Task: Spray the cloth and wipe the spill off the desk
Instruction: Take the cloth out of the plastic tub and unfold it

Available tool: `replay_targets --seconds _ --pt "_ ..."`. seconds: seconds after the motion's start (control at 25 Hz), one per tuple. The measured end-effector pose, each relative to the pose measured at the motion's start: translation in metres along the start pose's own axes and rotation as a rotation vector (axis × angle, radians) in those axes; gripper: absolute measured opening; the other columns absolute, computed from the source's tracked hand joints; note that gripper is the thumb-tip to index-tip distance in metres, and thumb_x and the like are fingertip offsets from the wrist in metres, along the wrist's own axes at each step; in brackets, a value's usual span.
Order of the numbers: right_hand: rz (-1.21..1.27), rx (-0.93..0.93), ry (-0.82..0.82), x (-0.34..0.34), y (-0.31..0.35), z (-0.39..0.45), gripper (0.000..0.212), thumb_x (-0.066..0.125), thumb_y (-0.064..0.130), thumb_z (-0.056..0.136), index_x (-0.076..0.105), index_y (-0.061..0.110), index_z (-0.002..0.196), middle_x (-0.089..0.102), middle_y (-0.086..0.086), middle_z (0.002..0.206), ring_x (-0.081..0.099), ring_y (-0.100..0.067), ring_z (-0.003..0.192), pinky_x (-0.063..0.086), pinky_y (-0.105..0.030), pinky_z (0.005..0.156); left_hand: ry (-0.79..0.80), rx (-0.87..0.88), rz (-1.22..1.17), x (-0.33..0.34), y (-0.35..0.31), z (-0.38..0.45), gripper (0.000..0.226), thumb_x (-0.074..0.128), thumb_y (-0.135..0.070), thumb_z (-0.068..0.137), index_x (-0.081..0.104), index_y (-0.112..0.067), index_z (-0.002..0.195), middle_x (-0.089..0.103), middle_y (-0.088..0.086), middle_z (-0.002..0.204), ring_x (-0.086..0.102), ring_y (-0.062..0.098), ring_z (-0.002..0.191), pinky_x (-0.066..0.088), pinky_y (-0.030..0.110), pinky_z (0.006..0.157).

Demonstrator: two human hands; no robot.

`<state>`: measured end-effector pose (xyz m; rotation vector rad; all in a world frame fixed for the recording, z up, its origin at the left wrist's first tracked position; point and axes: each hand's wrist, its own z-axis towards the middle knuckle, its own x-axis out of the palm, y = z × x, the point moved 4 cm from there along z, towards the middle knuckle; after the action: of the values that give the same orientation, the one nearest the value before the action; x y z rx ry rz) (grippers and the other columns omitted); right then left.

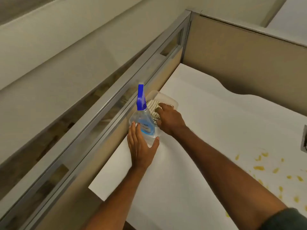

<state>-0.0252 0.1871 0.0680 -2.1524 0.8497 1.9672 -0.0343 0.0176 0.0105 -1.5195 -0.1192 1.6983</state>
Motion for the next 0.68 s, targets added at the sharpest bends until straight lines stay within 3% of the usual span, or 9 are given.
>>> replay_targets --seconds 0.24,0.48,0.68 --pt "-0.245 0.008 0.205 0.025 0.0 0.036 0.074 0.077 0.042 0.09 0.041 0.017 0.15 0.051 -0.011 0.15 0.054 -0.029 0.135 0.05 -0.04 0.108 0.0 -0.071 -0.097 0.002 0.0 -0.003 0.089 0.063 -0.062 0.09 0.029 -0.013 0.155 0.041 0.016 0.16 0.045 0.033 0.146 0.049 0.057 0.11" --pt "-0.243 0.055 0.182 0.039 0.0 0.056 0.072 0.07 0.043 0.097 0.035 0.018 0.154 0.041 -0.012 0.159 0.043 -0.03 0.143 0.049 -0.042 0.111 -0.008 -0.074 -0.096 0.004 0.001 -0.003 0.087 0.051 -0.073 0.094 0.033 -0.012 0.154 0.042 0.015 0.16 0.047 0.031 0.145 0.05 0.056 0.11" --pt "-0.132 0.044 0.138 0.033 -0.007 0.058 0.062 0.068 0.042 0.099 0.043 0.018 0.15 0.052 -0.012 0.152 0.053 -0.03 0.136 0.051 -0.04 0.109 0.012 -0.09 -0.107 0.006 0.002 -0.003 0.088 0.048 -0.075 0.094 0.031 -0.014 0.155 0.039 0.014 0.162 0.044 0.03 0.147 0.048 0.055 0.113"
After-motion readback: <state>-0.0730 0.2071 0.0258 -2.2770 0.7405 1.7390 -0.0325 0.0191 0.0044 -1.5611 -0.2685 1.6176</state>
